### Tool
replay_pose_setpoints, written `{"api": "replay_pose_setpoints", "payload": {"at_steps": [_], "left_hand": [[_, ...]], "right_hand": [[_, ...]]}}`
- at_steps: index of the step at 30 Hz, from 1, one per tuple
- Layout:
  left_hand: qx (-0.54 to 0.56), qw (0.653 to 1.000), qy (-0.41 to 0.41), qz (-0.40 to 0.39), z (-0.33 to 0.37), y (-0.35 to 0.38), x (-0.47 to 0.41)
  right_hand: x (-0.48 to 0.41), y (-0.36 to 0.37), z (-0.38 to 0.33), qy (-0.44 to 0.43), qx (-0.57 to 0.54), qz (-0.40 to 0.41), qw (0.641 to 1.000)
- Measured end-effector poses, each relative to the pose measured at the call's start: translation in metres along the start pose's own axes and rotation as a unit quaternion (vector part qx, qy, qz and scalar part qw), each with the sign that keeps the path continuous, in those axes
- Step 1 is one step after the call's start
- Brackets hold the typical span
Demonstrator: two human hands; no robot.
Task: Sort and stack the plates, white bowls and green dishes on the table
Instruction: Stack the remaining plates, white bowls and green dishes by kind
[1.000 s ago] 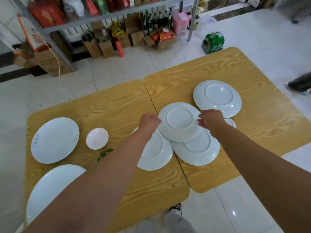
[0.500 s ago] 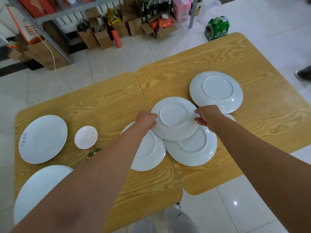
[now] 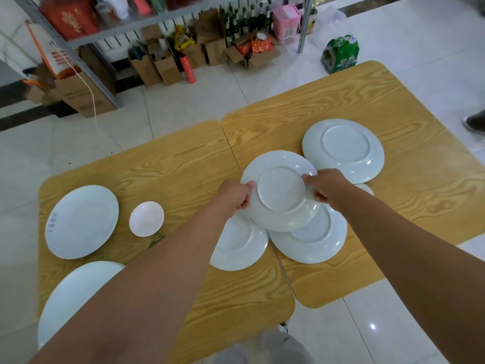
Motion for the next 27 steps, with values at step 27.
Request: {"api": "replay_pose_setpoints", "payload": {"at_steps": [27], "left_hand": [[0.187, 0.967, 0.135, 0.112, 0.015, -0.24, 0.076]], "right_hand": [[0.152, 0.153, -0.138, -0.375, 0.04, 0.024, 0.926]]}}
Point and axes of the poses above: each hand's wrist, its own x-axis away from the middle knuckle, its own y-axis out of the palm, z = x × y, the point moved 10 cm from there along -x, towards the middle knuckle, and after that the axes turned 2 degrees about -x, right-handed, at the moved point
